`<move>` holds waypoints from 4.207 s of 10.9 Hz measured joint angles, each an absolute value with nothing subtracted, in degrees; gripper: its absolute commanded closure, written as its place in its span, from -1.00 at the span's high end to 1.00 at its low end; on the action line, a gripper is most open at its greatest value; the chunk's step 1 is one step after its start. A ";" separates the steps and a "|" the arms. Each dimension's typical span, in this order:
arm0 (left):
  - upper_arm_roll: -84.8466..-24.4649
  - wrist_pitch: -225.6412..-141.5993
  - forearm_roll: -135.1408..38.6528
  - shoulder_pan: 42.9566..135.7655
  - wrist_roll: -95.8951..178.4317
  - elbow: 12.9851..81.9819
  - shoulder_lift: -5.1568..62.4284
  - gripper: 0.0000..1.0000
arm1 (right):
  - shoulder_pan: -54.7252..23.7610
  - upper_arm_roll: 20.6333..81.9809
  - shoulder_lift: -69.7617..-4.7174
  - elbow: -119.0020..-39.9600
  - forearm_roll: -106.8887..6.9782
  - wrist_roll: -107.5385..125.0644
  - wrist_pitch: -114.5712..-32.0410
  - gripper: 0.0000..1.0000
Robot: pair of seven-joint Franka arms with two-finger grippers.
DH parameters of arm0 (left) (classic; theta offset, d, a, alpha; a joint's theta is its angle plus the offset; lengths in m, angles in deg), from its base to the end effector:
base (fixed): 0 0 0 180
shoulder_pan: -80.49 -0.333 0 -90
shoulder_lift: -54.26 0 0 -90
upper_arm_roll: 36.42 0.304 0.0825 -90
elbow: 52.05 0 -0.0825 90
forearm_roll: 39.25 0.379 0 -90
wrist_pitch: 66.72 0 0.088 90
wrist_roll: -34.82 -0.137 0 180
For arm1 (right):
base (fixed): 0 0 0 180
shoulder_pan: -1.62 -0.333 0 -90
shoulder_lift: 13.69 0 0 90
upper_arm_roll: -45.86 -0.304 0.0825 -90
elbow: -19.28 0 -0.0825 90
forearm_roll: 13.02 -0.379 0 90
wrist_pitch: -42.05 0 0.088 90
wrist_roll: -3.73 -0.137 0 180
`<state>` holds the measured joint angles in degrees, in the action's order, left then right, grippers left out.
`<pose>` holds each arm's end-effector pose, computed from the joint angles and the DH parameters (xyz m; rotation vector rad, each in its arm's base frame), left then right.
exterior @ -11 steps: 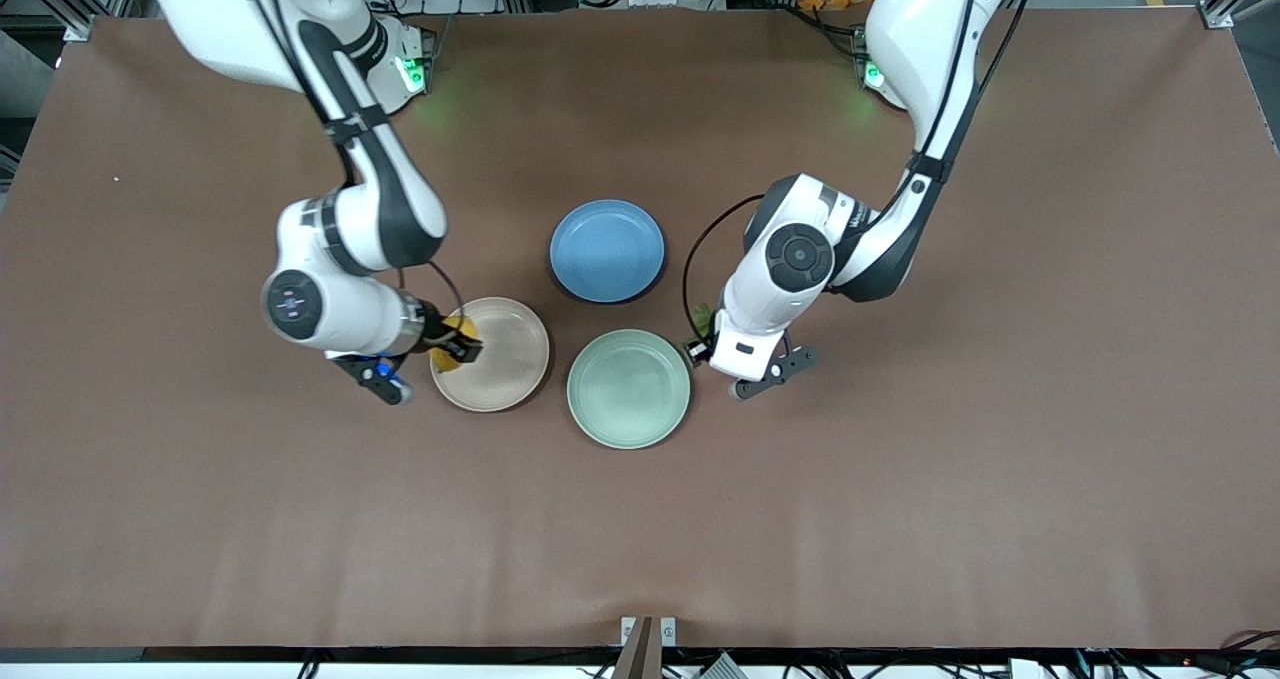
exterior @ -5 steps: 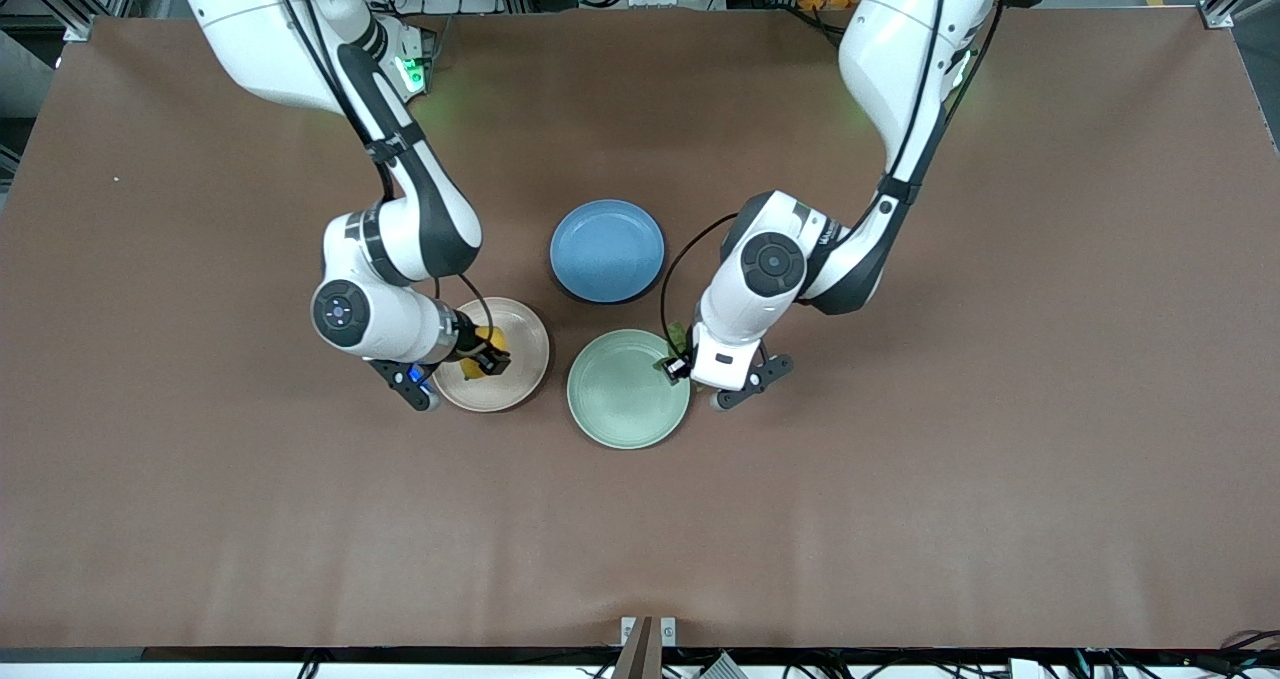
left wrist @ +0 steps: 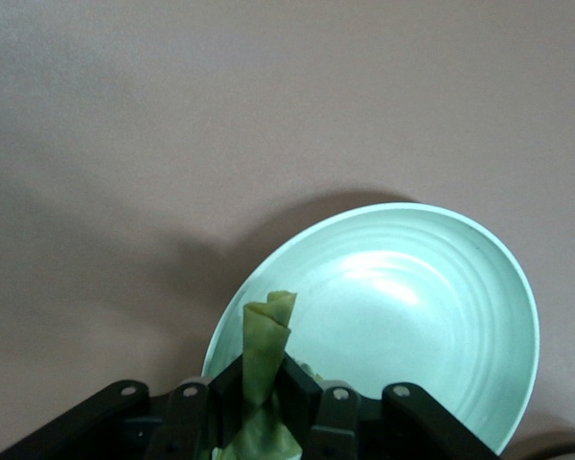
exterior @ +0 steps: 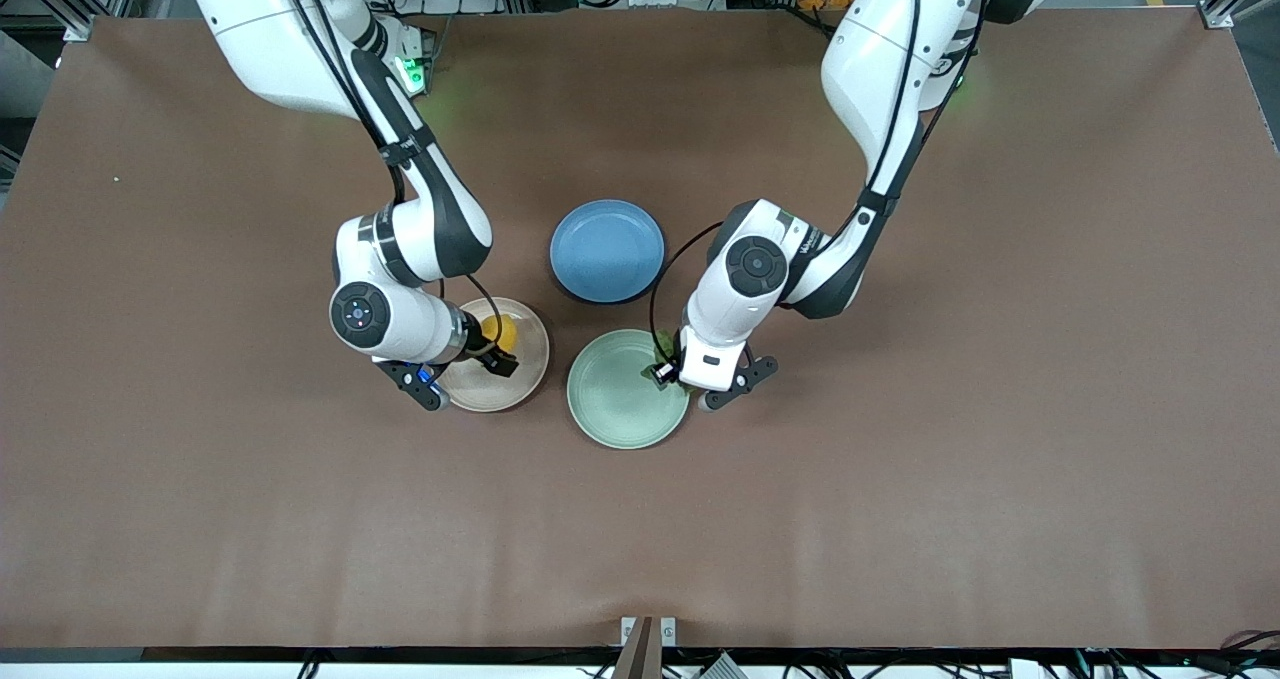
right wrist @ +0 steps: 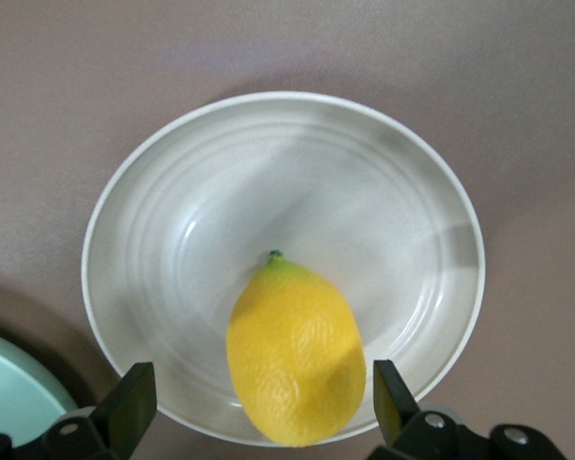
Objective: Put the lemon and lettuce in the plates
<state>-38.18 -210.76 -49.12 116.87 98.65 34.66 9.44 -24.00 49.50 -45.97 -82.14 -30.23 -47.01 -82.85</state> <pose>0.5728 -0.4476 0.1866 2.7627 0.8368 0.0445 0.5777 0.2546 0.1969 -2.8715 1.0253 0.3636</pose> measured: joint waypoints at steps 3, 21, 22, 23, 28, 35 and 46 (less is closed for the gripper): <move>-38.19 -210.86 -49.12 117.36 99.46 34.24 8.93 0.84 | -23.13 50.33 -46.11 -82.45 -24.92 -43.55 -81.18 1.00; -36.82 -197.66 -44.32 113.85 90.90 32.98 13.74 1.00 | -1.42 50.83 -40.65 -90.41 -15.00 -4.54 -77.39 1.00; -36.76 -196.85 -43.98 112.69 87.92 33.45 14.32 1.00 | -1.67 50.63 -39.64 -91.58 -14.84 -4.54 -78.12 1.00; -36.69 -195.13 -43.89 111.09 83.81 33.98 15.08 1.00 | -1.82 50.54 -38.43 -93.14 -14.71 -4.54 -79.21 1.00; -36.53 -188.84 -43.54 102.52 64.67 35.89 18.84 1.00 | -1.84 50.50 -27.96 -109.50 -14.04 -2.80 -91.02 1.00; -36.53 -188.21 -41.72 90.01 42.00 42.60 25.28 1.00 | -1.09 50.63 -11.36 -114.02 -13.98 -1.28 -78.99 1.00; -40.25 -180.34 -41.68 81.38 41.53 49.43 42.41 1.00 | -0.28 50.24 -2.71 -94.77 -13.89 -1.11 -63.07 1.00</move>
<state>-40.25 -180.34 -41.68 81.38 41.53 49.43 42.41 -0.28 50.24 -2.71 -94.77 -13.89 -1.11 -63.07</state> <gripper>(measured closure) 0.000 0.000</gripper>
